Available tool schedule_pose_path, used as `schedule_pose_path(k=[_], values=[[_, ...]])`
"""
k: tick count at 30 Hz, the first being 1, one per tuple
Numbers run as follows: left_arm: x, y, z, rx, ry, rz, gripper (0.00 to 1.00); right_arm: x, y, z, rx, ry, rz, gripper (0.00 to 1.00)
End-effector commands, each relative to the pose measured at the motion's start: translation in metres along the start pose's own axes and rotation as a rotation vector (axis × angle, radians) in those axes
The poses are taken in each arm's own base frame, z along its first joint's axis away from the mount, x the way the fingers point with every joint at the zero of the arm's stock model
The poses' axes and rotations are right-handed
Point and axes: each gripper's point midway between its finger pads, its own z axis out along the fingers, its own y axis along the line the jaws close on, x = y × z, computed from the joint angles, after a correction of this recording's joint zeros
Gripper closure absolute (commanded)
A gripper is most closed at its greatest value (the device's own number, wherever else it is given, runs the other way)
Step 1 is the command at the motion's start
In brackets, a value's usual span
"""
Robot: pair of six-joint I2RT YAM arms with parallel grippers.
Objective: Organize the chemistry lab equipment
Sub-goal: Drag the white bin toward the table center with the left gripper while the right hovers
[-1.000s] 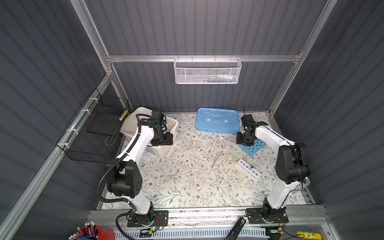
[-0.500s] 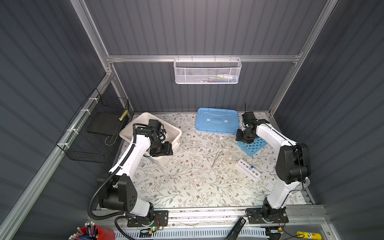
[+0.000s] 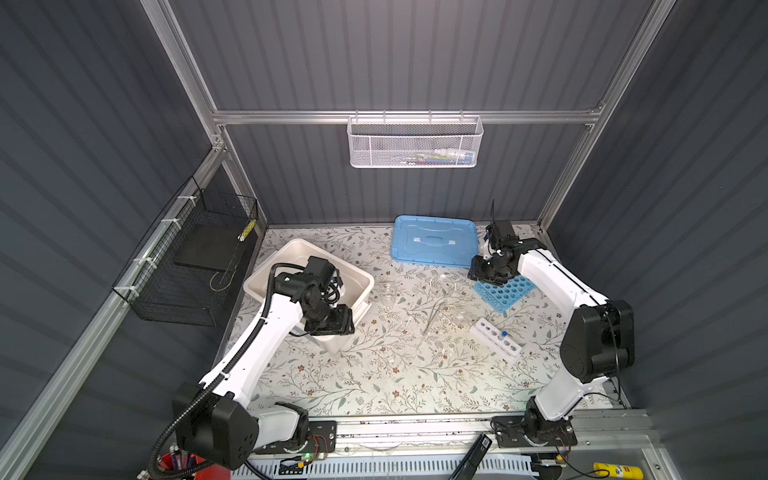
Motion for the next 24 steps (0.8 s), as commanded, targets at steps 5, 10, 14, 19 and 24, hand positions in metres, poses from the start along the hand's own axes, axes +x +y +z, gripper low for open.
schedule_pose_path(k=[5,10,14,19,24], values=[[0.038,0.0,-0.007,0.028,0.029,-0.073,0.38,0.031,0.038,0.008,-0.041,0.066,-0.052,0.49],[0.066,0.001,-0.006,0.048,0.068,-0.099,0.4,0.037,0.061,0.008,-0.077,0.069,-0.066,0.49],[0.081,0.002,-0.012,0.051,0.065,-0.116,0.39,0.036,0.097,-0.001,-0.197,0.058,-0.072,0.48],[0.088,-0.004,-0.023,0.09,0.026,-0.125,0.35,0.03,0.136,-0.009,-0.24,0.055,-0.121,0.47],[0.086,-0.014,-0.014,0.163,0.034,-0.144,0.35,0.025,0.145,-0.003,-0.222,0.053,-0.11,0.45]])
